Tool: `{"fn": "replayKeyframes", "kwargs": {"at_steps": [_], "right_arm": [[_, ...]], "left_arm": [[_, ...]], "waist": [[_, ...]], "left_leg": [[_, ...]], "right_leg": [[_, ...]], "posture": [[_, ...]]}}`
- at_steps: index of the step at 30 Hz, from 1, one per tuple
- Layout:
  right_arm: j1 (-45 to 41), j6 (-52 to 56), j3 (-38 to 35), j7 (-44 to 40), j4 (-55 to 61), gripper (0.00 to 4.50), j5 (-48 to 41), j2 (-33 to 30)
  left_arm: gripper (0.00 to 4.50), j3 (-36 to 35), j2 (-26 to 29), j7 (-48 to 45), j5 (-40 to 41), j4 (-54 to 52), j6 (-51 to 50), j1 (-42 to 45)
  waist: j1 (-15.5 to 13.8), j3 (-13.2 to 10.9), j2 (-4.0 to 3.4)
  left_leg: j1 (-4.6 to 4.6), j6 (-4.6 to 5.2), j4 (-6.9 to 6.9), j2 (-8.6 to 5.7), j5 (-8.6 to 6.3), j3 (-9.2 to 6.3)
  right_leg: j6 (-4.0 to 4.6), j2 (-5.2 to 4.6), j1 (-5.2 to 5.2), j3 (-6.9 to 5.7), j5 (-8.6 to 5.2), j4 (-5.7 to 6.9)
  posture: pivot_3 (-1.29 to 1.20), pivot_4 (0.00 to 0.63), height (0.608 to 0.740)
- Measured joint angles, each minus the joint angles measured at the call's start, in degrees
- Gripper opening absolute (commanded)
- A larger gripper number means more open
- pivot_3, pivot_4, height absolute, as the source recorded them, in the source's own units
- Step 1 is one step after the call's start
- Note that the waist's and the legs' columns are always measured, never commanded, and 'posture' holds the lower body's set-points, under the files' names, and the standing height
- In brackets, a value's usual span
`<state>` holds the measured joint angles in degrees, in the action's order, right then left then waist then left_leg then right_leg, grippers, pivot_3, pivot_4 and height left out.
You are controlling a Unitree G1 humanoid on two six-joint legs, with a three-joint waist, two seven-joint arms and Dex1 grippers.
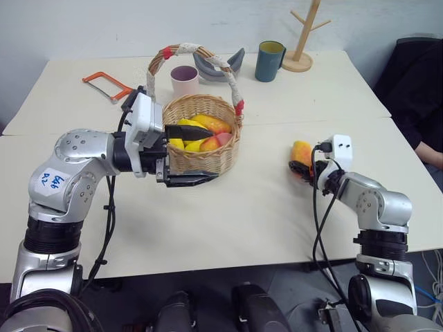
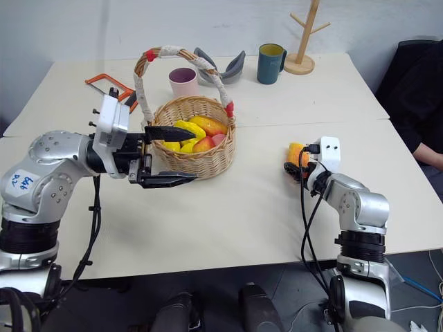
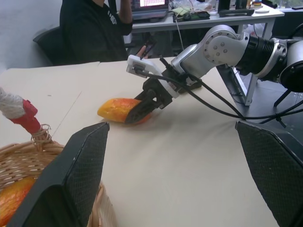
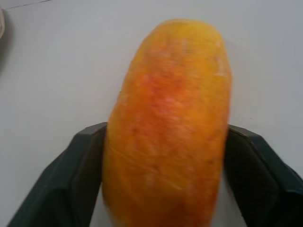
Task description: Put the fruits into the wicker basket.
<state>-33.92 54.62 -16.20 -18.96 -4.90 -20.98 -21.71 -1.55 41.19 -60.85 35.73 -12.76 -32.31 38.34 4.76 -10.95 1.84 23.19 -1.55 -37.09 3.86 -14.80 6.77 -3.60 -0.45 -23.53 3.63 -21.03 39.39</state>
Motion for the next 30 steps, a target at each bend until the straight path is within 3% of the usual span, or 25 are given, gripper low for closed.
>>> {"fn": "replayKeyframes", "kwargs": {"at_steps": [5,9,12,17,19,21,22,26,30], "right_arm": [[-0.3,1.2,0.0,-4.8,4.1,2.46,-5.3,-0.8],[0.2,5.1,5.3,-15.6,17.1,2.46,-13.0,-7.5],[-0.5,8.3,10.5,-20.3,22.9,2.46,-17.8,-8.3],[-14.1,7.8,19.2,-18.5,18.4,2.46,-17.2,1.8],[-24.7,2.4,23.0,-13.1,7.0,2.46,-10.7,8.6],[-29.4,-2.0,24.0,-10.2,-2.0,2.46,-6.4,11.4],[-31.1,-4.4,24.5,-9.4,-7.0,3.17,-4.1,12.1],[-32.0,-8.9,24.8,-9.5,-16.7,4.47,0.1,13.3],[-32.1,-9.3,24.7,-11.3,-16.4,4.47,0.6,13.4]], "left_arm": [[4.50,-1.8,2.0,0.2,-0.3,0.1,0.0,-2.6],[4.50,-5.4,5.1,0.7,-0.7,1.6,0.2,-5.7],[4.50,-7.9,6.3,1.6,-0.6,1.8,0.0,-6.2],[4.50,-9.8,7.3,2.7,-0.3,1.2,-0.3,-7.6],[4.50,-10.2,7.2,3.6,-0.2,-0.3,-0.5,-8.1],[4.50,-10.5,7.3,4.0,-0.1,-1.2,-0.7,-8.3],[4.50,-10.7,7.3,4.4,0.0,-1.9,-1.0,-8.7],[4.50,-11.4,7.8,4.9,0.2,-2.5,-1.4,-9.4],[4.50,-12.0,8.3,5.1,0.3,-2.5,-1.4,-9.4]], "waist": [[0.2,0.0,-0.04],[0.0,0.0,-0.07],[0.0,0.0,-0.04],[0.5,0.0,-0.05],[0.8,0.0,-0.04],[0.5,0.0,0.00],[0.1,0.0,0.02],[0.1,0.0,0.04],[0.2,0.0,0.04]], "left_leg": [[0.00,-0.01,0.05,0.05,0.00,0.02],[0.01,-0.01,0.05,0.07,-0.02,-0.05],[0.01,0.07,-0.01,0.06,-0.06,-0.07],[0.02,0.04,-0.03,0.07,-0.03,-0.02],[0.04,0.00,-0.01,0.06,-0.01,-0.04],[0.05,0.03,-0.01,0.02,-0.04,-0.08],[0.12,0.09,-0.01,-0.02,-0.08,-0.09],[0.28,0.32,-0.08,-0.14,-0.25,-0.01],[0.30,0.26,-0.05,-0.06,-0.26,-0.05]], "right_leg": [[0.00,0.04,-0.04,0.01,0.00,0.01],[0.00,0.03,-0.01,-0.05,0.00,-0.03],[0.00,0.00,0.07,-0.06,0.00,-0.08],[0.00,0.00,-0.09,-0.04,0.00,0.09],[0.02,-0.01,-0.14,-0.07,-0.01,0.11],[0.05,-0.08,-0.12,-0.12,-0.02,0.10],[0.05,-0.15,-0.13,-0.13,-0.02,0.04],[0.01,-0.33,-0.13,-0.12,0.01,0.04],[0.01,-0.25,-0.17,-0.15,0.01,0.05]], "posture": [[0.00,0.150,0.740],[0.00,0.150,0.740],[0.00,0.150,0.740],[0.00,0.150,0.740],[0.00,0.150,0.740],[0.00,0.150,0.740],[0.00,0.150,0.740],[0.00,0.150,0.740],[0.00,0.150,0.740]]}}
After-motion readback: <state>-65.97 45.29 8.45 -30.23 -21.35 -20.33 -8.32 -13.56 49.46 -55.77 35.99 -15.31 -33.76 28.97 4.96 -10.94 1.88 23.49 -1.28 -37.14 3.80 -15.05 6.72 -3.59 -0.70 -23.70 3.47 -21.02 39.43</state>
